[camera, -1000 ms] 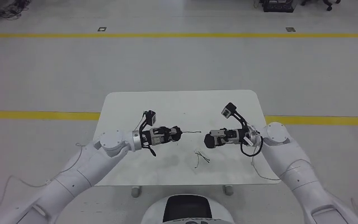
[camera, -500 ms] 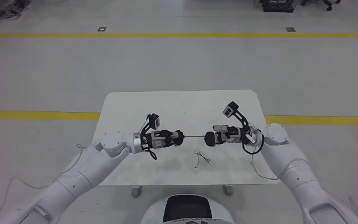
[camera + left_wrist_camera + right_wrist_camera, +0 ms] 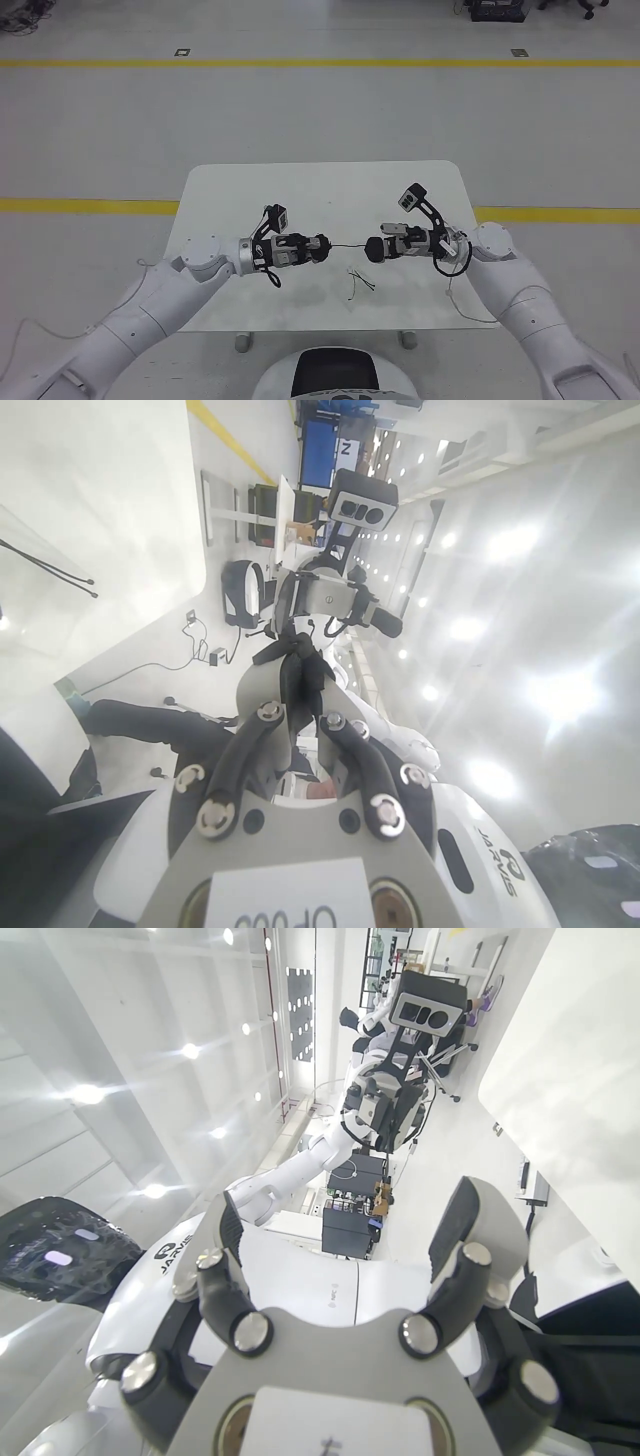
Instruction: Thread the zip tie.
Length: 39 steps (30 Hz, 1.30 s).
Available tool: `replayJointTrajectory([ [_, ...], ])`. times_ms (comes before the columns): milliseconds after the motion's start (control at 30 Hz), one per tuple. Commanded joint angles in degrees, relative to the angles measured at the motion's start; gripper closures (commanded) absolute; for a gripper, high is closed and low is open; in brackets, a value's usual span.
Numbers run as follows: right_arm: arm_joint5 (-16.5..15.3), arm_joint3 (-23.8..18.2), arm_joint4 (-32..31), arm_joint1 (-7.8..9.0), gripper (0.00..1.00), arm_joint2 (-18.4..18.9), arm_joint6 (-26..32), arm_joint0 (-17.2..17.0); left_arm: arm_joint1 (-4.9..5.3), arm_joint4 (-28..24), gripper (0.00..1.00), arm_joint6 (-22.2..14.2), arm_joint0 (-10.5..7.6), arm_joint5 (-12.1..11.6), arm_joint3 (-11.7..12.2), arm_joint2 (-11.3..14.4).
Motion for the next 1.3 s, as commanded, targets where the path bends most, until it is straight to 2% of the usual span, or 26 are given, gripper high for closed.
replayJointTrajectory([
  [0,0.06,0.14,0.37,0.01,0.18,-0.27,-0.02,0.05,-0.08,-0.19,1.00,-0.59,0.06,0.19,0.12,-0.13],
  [33,0.01,0.29,0.58,0.05,0.24,-0.45,-0.02,0.11,-0.17,-0.44,1.00,-1.27,0.09,0.31,0.09,-0.14],
  [100,-0.12,0.34,0.66,0.15,0.49,-0.93,-0.02,0.23,-0.19,-0.43,1.00,-1.44,0.08,0.33,0.12,-0.15],
  [267,-0.77,0.87,0.68,0.57,0.61,-2.56,-0.02,0.72,-0.19,-0.43,1.00,-1.44,0.08,0.33,0.12,-0.15],
  [733,-2.16,3.32,3.66,1.57,0.72,-7.08,-0.02,2.83,-0.19,-0.43,1.00,-1.44,0.08,0.33,0.12,-0.15],
  [900,-2.16,4.10,3.82,1.81,0.80,-7.78,-0.02,3.58,-0.19,-0.43,1.00,-1.44,0.08,0.33,0.12,-0.15],
  [1267,-2.16,4.84,4.08,1.77,0.85,-8.69,-0.02,4.42,-0.19,-0.43,1.00,-1.44,0.08,0.33,0.12,-0.15],
])
